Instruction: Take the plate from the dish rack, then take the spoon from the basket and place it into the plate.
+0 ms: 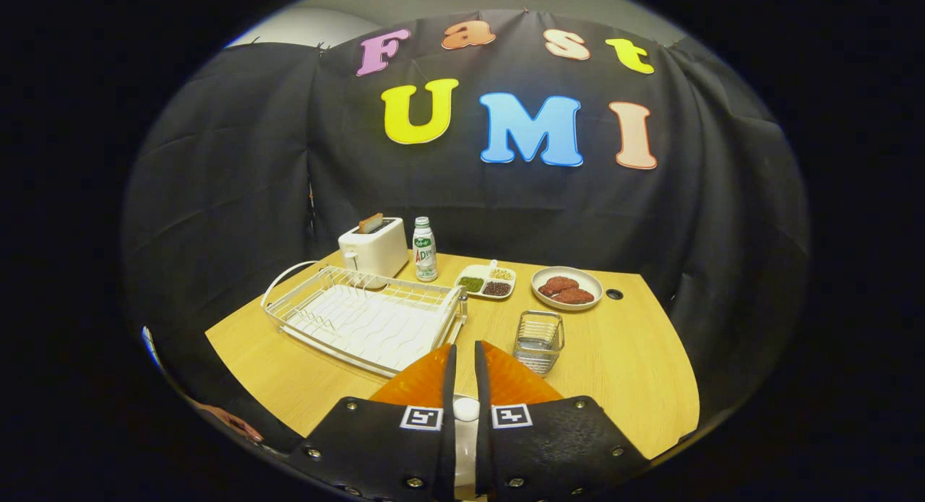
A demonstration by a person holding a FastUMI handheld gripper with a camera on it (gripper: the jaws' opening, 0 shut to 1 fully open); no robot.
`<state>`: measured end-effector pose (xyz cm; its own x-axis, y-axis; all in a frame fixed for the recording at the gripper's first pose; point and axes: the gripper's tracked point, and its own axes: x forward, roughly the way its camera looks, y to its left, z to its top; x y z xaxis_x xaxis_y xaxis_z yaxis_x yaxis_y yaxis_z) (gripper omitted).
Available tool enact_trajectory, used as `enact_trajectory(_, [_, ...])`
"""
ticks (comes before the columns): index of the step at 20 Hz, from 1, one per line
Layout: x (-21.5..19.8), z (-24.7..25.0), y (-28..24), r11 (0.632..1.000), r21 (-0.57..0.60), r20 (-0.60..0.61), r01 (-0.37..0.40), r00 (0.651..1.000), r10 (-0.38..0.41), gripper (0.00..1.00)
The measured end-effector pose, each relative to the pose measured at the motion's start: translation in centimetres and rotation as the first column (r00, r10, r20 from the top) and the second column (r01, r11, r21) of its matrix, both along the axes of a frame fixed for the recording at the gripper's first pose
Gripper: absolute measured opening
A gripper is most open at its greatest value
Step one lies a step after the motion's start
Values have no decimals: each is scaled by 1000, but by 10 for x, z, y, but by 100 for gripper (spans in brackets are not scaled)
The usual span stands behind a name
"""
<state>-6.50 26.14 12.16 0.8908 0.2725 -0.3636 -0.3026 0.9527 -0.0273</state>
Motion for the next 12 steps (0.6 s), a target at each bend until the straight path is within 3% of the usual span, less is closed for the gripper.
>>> enact_trajectory(12, [10,-44,64,986,-38,-114,-161,981,156,10])
